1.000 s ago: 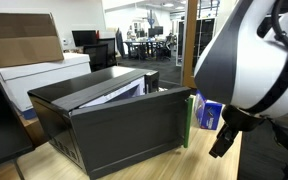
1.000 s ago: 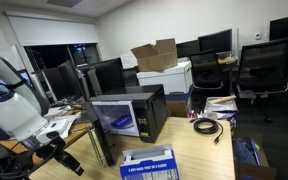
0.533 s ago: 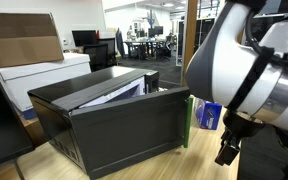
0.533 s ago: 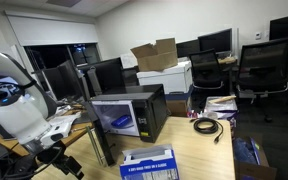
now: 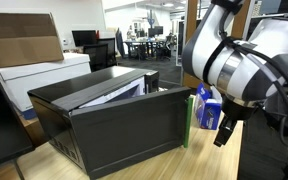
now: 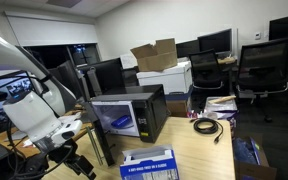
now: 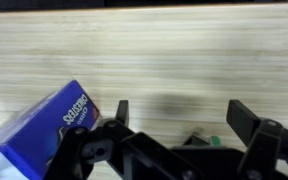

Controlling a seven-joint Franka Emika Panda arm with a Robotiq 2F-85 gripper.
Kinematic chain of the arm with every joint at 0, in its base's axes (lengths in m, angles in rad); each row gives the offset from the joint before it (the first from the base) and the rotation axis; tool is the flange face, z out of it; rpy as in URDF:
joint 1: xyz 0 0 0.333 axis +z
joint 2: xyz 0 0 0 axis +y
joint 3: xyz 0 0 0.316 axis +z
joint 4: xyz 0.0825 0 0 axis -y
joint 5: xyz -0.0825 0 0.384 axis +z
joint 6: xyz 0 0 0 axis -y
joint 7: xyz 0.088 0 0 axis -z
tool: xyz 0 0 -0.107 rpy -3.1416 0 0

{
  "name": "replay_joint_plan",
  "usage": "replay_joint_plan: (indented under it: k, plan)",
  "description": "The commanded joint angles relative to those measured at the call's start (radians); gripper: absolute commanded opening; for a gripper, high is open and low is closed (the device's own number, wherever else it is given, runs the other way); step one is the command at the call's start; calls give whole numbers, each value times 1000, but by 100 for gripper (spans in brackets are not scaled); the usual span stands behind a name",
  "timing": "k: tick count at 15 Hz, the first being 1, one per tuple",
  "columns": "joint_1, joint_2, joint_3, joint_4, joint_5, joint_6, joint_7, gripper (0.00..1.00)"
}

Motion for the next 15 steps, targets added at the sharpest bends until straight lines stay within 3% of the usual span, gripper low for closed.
replay_joint_plan:
  k: [1,5,15]
  plan:
    - [66,18,-134,20,91,-1,-165,100]
    - [76,46,-205,50,191,6,-307,100]
    - [-7,112,-199,97,489,6,-640,100]
